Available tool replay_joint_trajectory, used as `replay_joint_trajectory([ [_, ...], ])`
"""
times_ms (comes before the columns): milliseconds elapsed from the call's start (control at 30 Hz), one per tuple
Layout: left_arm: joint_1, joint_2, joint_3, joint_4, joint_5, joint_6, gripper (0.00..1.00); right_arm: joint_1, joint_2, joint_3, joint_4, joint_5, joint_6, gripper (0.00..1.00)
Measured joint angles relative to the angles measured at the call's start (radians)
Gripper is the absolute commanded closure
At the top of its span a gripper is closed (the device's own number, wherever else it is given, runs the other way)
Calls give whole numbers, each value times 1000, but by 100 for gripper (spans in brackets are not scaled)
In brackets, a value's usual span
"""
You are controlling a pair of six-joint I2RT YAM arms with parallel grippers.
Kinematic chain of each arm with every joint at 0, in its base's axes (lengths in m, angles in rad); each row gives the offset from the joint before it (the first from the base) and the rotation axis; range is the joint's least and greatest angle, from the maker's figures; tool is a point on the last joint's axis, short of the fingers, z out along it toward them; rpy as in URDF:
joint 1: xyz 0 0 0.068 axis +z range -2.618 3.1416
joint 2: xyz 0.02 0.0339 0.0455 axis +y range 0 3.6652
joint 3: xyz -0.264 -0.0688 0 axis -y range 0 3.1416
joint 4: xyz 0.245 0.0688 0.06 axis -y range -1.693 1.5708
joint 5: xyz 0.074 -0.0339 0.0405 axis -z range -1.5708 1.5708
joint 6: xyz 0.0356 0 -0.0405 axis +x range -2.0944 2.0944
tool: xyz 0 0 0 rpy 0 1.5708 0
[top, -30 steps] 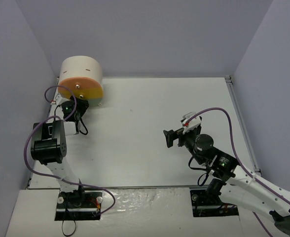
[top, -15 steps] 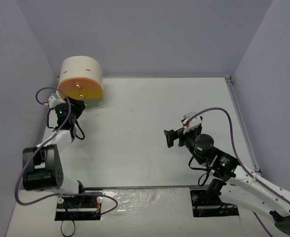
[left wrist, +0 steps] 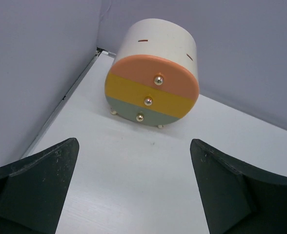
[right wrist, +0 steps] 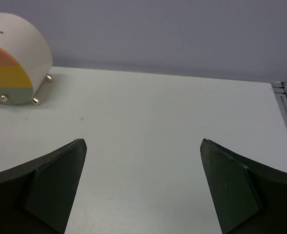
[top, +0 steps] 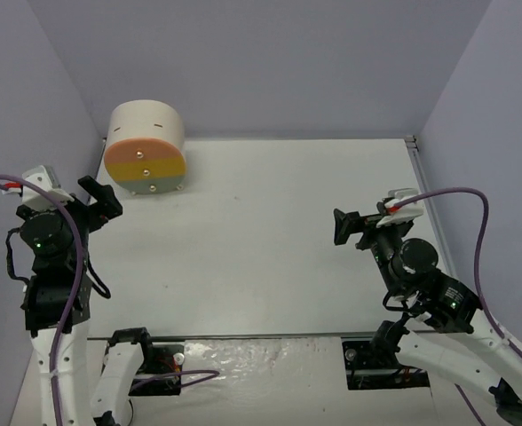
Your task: Organize the makeup
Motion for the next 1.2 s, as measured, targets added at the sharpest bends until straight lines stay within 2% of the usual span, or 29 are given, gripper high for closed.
replay_joint_trajectory([
  [200, -89, -75, 89, -195, 33, 97, 3, 0, -85, 14, -72, 129, 15, 0],
  [333, -187, -100, 99, -293, 29, 131, 3, 0, -123, 14, -102, 180, 13, 0],
  [433, -219, -128, 93, -343, 8, 145, 3, 0, -130, 13, -113, 205, 11, 0],
  [633, -237, -192, 48, -399, -15, 149, 3, 0, -136, 11, -121, 209, 14, 0],
  [933, -237, -196, -15, -426, -26, 146, 3, 0, -214, -11, -123, 216, 15, 0],
  [1200, -237, -198, -43, -424, -27, 139, 3, 0, -217, -18, -122, 216, 14, 0],
])
